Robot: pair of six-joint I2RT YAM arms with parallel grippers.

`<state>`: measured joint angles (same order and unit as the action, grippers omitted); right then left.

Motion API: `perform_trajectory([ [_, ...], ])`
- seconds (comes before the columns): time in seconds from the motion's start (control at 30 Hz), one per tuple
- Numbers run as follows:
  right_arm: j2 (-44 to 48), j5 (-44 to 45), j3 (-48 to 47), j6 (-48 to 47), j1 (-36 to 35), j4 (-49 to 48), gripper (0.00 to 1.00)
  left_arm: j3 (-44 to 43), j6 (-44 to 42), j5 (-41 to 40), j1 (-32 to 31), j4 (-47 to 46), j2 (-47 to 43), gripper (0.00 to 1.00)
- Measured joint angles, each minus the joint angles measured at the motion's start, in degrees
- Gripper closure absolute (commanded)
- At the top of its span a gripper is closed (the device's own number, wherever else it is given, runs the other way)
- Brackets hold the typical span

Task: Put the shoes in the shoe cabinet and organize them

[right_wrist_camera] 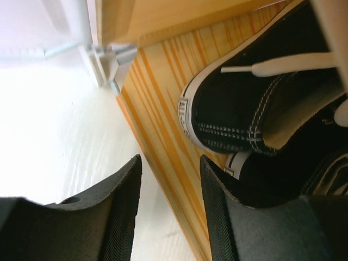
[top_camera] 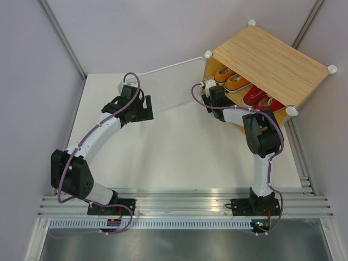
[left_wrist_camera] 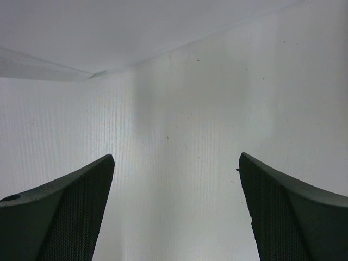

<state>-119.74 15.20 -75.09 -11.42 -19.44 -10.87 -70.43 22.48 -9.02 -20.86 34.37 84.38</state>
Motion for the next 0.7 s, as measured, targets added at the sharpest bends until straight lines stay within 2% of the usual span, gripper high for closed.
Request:
perform_trajectory([
  [0.37,10.21,-14.25,6.29,-0.92,2.12,11.41,0.46,0.22,0.02,1.22,0.00,-0.02,-1.66,0.02],
  [0.7,27.19,-22.25,6.82,-1.49,-3.74,18.88,0.47,1.62,-0.07,7.85,0.00,0.04,-12.61,0.01],
])
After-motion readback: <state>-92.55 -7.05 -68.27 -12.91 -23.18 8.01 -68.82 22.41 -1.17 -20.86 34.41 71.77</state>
